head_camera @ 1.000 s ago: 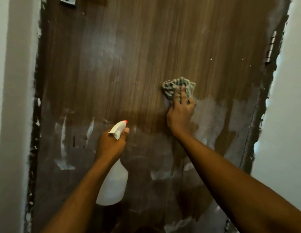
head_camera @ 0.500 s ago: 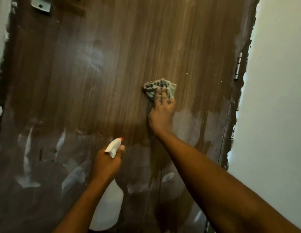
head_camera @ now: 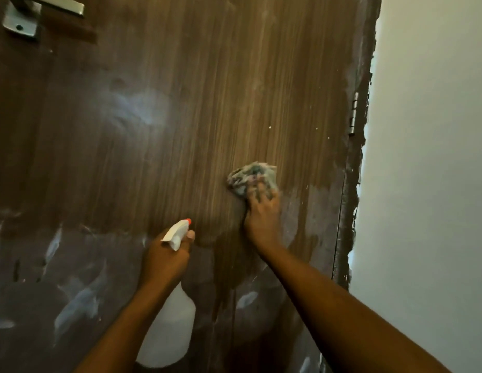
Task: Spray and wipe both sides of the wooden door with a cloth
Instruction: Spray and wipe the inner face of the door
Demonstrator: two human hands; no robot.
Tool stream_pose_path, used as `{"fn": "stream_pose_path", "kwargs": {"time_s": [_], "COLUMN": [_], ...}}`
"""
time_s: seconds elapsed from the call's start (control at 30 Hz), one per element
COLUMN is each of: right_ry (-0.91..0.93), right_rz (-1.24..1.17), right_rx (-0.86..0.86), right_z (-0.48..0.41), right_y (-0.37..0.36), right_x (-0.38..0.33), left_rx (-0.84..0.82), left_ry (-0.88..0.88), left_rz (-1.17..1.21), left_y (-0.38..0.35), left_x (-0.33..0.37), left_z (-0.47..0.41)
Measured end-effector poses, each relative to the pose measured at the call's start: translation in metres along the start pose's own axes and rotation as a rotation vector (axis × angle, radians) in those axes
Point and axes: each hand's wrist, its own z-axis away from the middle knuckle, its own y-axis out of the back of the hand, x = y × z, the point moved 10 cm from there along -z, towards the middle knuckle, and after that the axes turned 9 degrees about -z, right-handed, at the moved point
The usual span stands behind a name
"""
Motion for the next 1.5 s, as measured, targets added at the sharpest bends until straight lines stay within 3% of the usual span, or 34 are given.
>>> {"fn": "stream_pose_path", "kwargs": {"time_s": [0.07,0.13,0.37,0.43,0.5,0.57,0.7,0.83,0.87,0.97,1.03,1.17,1.3,1.4,1.5], "right_ry": [0.207,0.206,-0.281,-0.201,0.004,0.072,-0.074,-0.366,-0.360,-0.047,0.042,-0.263,-0.546,-0.344,-0.065], "right_rz": [0.035,0.088,-0.040,-0.038,-0.024,0.010,0.013,-0.090,-0.088,-0.046,-0.016,-0.081,-0.194,-0.148,-0.134], "right_rx": [-0.073,-0.187,-0.052,-0.013,-0.053,-0.110,-0.087,0.025,0.012,-0.075,-0.107,-0.030,0.006,-0.007,-0.016], "right_z": [0.033,0.069,-0.002,-0.006,0.021,0.058,0.055,-0.004,-0.009,0.014,0.046,0.046,-0.028,-0.041,0.022], "right_y": [-0.015,-0.023,0.016,0.017,0.008,0.007,0.021,0.041,0.040,0.029,0.026,0.056,0.082,0.074,0.054], "right_x": [-0.001,0.026,0.096,0.081,0.074,0.094,0.141,0.149,0.146,0.135,0.160,0.222,0.254,0.219,0.192], "left_rx": [0.004,-0.016,-0.083,-0.072,-0.074,-0.072,-0.079,-0.087,-0.095,-0.115,-0.127,-0.186,-0.236,-0.235,-0.229], "left_ry": [-0.003,-0.052,0.002,-0.012,-0.024,-0.020,0.012,-0.011,-0.022,-0.083,-0.107,-0.107,-0.095,-0.122,-0.154], "left_rz": [0.011,-0.020,-0.028,-0.058,-0.076,-0.091,-0.115,-0.136,-0.143,-0.150,-0.152,-0.155,-0.115,-0.096,-0.088], "left_y": [-0.012,-0.028,-0.075,-0.084,-0.093,-0.101,-0.118,-0.138,-0.145,-0.163,-0.173,-0.195,-0.217,-0.228,-0.236], "left_x": [0.013,0.030,0.052,0.062,0.071,0.073,0.073,0.083,0.087,0.100,0.104,0.102,0.107,0.123,0.135], "left_z": [-0.004,-0.006,-0.019,-0.024,-0.027,-0.029,-0.034,-0.039,-0.040,-0.037,-0.032,-0.022,-0.022,-0.024,-0.022]}}
